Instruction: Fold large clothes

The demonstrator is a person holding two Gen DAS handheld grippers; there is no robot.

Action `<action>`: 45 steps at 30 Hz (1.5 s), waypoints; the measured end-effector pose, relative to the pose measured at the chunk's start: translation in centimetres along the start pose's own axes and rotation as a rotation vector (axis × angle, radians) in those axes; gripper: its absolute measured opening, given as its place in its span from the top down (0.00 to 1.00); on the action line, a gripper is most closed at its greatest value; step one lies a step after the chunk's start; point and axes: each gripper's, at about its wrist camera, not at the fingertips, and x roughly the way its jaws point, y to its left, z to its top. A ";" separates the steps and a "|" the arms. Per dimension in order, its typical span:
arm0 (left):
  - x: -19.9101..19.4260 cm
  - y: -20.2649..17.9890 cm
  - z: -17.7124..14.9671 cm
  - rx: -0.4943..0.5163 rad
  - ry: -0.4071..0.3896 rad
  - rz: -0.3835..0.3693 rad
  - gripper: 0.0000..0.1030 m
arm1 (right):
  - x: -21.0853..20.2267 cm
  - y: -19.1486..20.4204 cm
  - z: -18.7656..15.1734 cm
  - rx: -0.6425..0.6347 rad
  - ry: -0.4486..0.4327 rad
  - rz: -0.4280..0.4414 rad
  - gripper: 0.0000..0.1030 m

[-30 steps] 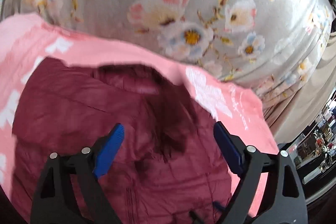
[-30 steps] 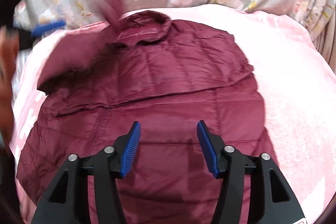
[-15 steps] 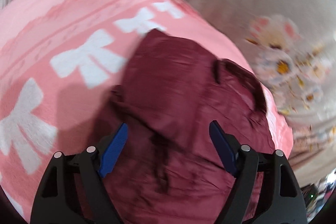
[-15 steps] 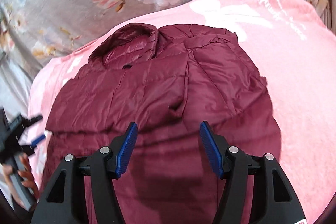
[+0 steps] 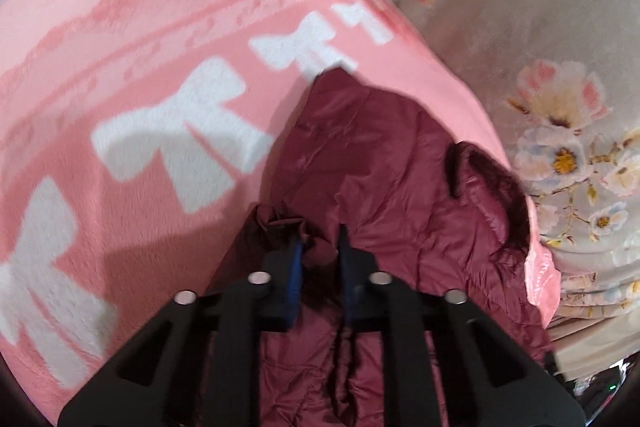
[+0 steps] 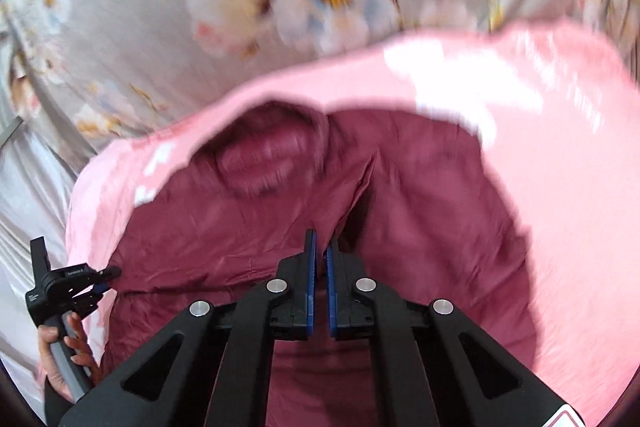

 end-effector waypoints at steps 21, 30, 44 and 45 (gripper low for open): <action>2.9 -3.4 -5.6 0.359 -0.087 0.270 0.92 | 6.0 -2.1 -6.7 -0.149 0.157 -0.230 0.95; -4.4 -7.8 -4.0 0.430 -0.162 0.207 0.51 | -0.7 0.9 -2.8 -0.094 0.030 -0.159 0.71; 5.1 -11.5 -8.3 0.522 -0.010 0.258 0.51 | 8.5 6.8 -5.9 -0.168 0.217 -0.069 0.72; 5.0 -11.2 -8.6 0.522 -0.016 0.254 0.51 | 8.5 6.7 -6.3 -0.170 0.219 -0.070 0.72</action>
